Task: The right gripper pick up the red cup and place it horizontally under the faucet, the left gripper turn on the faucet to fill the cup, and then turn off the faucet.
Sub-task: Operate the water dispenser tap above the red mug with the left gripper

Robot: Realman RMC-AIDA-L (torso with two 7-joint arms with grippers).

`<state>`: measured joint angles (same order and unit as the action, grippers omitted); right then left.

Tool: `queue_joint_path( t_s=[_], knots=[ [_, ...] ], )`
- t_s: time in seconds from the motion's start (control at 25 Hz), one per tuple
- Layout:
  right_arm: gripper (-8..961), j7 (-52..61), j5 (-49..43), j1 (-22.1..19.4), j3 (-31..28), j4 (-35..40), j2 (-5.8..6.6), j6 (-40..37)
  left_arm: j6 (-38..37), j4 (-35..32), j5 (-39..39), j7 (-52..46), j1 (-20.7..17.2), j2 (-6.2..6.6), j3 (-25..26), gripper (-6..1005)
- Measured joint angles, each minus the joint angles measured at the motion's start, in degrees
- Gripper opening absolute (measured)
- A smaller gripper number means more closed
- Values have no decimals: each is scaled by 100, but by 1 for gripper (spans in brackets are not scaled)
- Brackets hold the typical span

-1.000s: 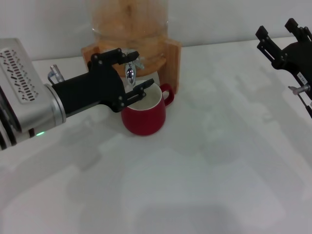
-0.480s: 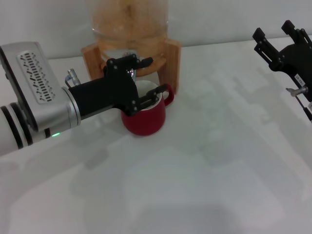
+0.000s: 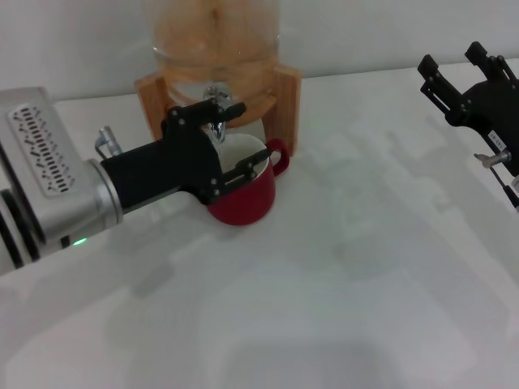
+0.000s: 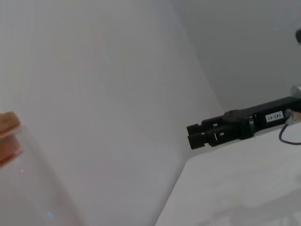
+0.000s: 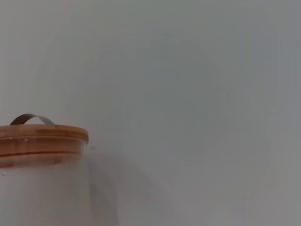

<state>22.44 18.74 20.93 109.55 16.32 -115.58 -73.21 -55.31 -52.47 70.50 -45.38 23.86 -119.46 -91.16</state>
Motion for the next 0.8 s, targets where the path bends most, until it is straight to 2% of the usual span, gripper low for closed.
queue_joint_path(
  t_s=[0.16,0.4,0.8],
  knots=[
    [814,29,4,-2,38,2,0,0,106,-194,114,-27,-266,-8,-5,599],
    [814,83,17,0,110,3,1,32,209,-121,87,72,-410,-13,-7,599],
    [814,103,13,26,110,3,0,120,302,-13,46,189,-195,-16,-7,599]
  ],
)
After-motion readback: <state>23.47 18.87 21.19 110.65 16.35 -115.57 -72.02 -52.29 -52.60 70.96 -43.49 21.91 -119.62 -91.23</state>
